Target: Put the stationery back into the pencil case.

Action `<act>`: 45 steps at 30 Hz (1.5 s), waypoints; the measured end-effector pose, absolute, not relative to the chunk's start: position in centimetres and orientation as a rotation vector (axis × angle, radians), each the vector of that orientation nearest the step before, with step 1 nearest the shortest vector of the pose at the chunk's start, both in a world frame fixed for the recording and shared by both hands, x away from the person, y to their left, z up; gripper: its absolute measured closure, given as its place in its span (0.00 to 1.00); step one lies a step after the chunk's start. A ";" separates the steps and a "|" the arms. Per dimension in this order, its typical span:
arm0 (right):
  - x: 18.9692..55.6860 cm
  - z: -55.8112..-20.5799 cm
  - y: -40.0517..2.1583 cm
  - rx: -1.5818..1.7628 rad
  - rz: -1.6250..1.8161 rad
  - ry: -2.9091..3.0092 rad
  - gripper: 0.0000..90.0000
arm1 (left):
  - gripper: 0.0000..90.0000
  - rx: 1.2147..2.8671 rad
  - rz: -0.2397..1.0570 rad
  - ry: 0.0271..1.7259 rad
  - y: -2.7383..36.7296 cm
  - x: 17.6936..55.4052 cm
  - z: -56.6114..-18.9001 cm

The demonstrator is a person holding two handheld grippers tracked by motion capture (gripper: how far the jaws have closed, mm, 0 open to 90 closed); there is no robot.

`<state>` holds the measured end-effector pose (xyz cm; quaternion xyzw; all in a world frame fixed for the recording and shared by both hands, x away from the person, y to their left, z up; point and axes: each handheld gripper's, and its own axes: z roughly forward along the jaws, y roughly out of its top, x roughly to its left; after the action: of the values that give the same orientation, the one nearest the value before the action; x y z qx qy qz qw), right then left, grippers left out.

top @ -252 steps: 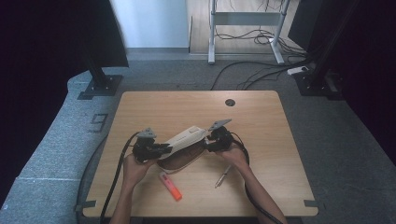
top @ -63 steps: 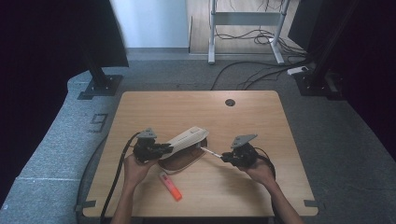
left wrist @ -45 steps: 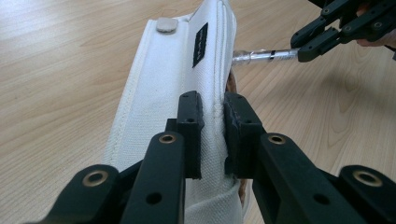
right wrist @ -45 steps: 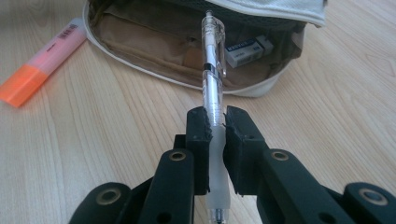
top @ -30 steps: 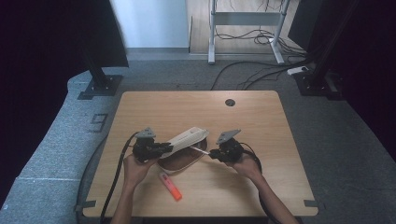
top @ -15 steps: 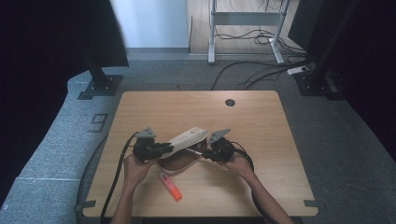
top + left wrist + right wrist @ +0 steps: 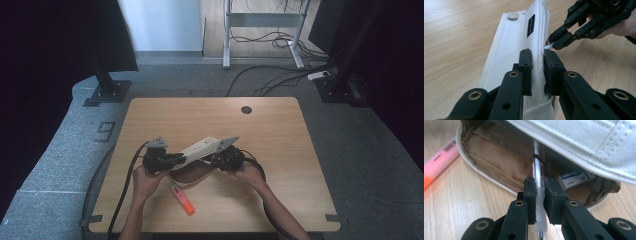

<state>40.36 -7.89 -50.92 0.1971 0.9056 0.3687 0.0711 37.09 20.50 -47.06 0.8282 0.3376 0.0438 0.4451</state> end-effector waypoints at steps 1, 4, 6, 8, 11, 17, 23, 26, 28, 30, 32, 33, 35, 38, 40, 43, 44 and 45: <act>40.4 -50.9 -7.8 0.593 1.108 2.720 0.87 | 0.86 2.052 0.109 0.837 20.5 37.1 -47.1; 40.6 -50.9 -7.3 0.584 1.101 2.713 0.87 | 0.86 2.051 0.108 0.838 20.5 37.1 -47.1; 40.7 -50.9 -7.0 0.575 1.095 2.708 0.87 | 0.86 2.051 0.108 0.838 20.5 37.1 -47.1; 40.8 -50.9 -6.7 0.573 1.092 2.704 0.87 | 0.86 2.052 0.106 0.837 20.4 37.1 -47.1; 41.0 -50.9 -6.3 0.565 1.094 2.696 0.87 | 0.86 2.052 0.107 0.838 20.4 37.1 -47.1; 41.1 -51.3 -5.6 0.553 1.091 2.693 0.87 | 0.86 2.057 0.114 0.840 20.3 37.1 -47.1; 41.3 -51.9 -5.5 0.561 1.076 2.696 0.85 | 0.86 2.060 0.114 0.840 20.3 37.1 -47.2; 41.4 -51.8 -5.6 0.578 1.077 2.686 0.76 | 0.86 2.061 0.110 0.839 20.4 37.1 -47.2; 41.3 -51.6 -5.9 0.583 1.074 2.684 0.74 | 0.86 2.062 0.110 0.838 20.4 37.1 -47.2; 41.2 -51.5 -6.3 0.583 1.065 2.677 0.72 | 0.86 2.064 0.109 0.837 20.3 37.1 -47.2; 41.2 -51.4 -6.6 0.588 1.058 2.671 0.71 | 0.86 2.066 0.110 0.836 20.3 37.1 -47.2; 41.1 -51.3 -7.0 0.593 1.056 2.664 0.71 | 0.86 2.068 0.109 0.835 20.3 37.1 -47.2; 41.1 -51.2 -7.6 0.607 1.051 2.656 0.71 | 0.86 2.069 0.108 0.835 20.4 37.1 -47.2; 41.1 -51.3 -8.6 0.627 1.040 2.651 0.71 | 0.86 2.070 0.107 0.834 20.4 37.1 -47.3; 41.0 -51.4 -9.2 0.646 1.030 2.652 0.72 | 0.86 2.073 0.107 0.833 20.4 37.1 -47.3; 41.0 -51.5 -9.7 0.660 1.030 2.654 0.73 | 0.86 2.074 0.105 0.834 20.4 37.1 -47.3; 40.9 -51.7 -10.1 0.672 1.033 2.664 0.76 | 0.86 2.074 0.106 0.835 20.4 37.1 -47.3; 41.0 -51.9 -10.1 0.672 1.027 2.672 0.77 | 0.86 2.074 0.106 0.835 20.4 37.1 -47.3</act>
<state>40.95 -10.13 -51.86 0.2273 0.9041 0.3476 0.1005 37.13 20.40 -47.31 0.8336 0.3355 0.0426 0.4367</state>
